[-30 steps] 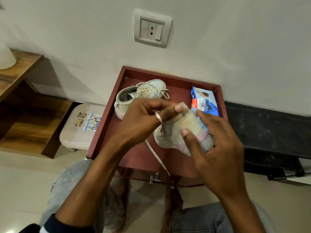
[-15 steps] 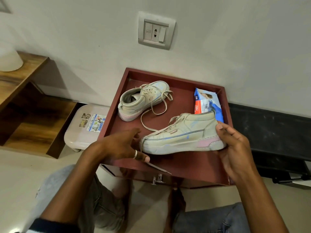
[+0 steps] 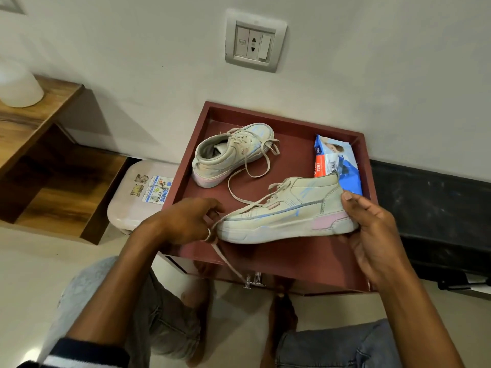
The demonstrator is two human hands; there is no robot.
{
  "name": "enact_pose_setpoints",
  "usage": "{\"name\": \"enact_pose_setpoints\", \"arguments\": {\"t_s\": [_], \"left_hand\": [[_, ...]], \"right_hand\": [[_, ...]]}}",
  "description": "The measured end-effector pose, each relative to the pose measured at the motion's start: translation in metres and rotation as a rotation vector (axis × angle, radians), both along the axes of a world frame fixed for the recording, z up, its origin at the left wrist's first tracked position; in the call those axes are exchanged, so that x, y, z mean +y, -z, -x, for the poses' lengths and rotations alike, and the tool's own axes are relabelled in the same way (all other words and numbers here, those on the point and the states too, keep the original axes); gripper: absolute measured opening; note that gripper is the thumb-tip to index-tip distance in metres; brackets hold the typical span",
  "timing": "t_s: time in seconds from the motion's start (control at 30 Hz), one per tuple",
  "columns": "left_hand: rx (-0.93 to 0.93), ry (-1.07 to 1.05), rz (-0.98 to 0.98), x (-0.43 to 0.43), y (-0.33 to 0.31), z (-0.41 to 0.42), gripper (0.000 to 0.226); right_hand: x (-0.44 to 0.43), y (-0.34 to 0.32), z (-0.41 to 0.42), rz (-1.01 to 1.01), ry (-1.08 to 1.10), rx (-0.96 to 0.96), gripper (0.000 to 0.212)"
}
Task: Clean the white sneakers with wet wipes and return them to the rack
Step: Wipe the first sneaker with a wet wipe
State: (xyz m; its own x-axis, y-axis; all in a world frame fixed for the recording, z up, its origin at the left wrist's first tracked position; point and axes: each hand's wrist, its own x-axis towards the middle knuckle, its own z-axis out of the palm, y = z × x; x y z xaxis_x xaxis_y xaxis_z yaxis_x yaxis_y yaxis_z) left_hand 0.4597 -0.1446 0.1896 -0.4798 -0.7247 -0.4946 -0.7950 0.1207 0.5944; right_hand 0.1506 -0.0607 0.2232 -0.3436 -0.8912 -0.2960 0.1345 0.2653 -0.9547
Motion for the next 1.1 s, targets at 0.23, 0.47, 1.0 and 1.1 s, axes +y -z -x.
{"name": "enact_pose_setpoints", "arguments": {"t_s": [0.23, 0.47, 1.0, 1.1], "left_hand": [[0.316, -0.454, 0.411, -0.004, -0.01, 0.008, 0.081], [0.137, 0.002, -0.205, 0.007, -0.004, -0.007, 0.113], [0.269, -0.211, -0.205, 0.035, -0.005, -0.028, 0.061], [0.284, -0.328, -0.191, 0.044, -0.002, -0.034, 0.087]], "right_hand": [[0.0, -0.002, 0.002, 0.015, -0.008, -0.044, 0.04], [0.0, 0.0, 0.003, 0.034, -0.032, -0.151, 0.036], [-0.016, 0.025, -0.019, -0.219, -0.164, -0.054, 0.028], [-0.016, 0.025, -0.025, -0.23, -0.223, -0.003, 0.021]]}}
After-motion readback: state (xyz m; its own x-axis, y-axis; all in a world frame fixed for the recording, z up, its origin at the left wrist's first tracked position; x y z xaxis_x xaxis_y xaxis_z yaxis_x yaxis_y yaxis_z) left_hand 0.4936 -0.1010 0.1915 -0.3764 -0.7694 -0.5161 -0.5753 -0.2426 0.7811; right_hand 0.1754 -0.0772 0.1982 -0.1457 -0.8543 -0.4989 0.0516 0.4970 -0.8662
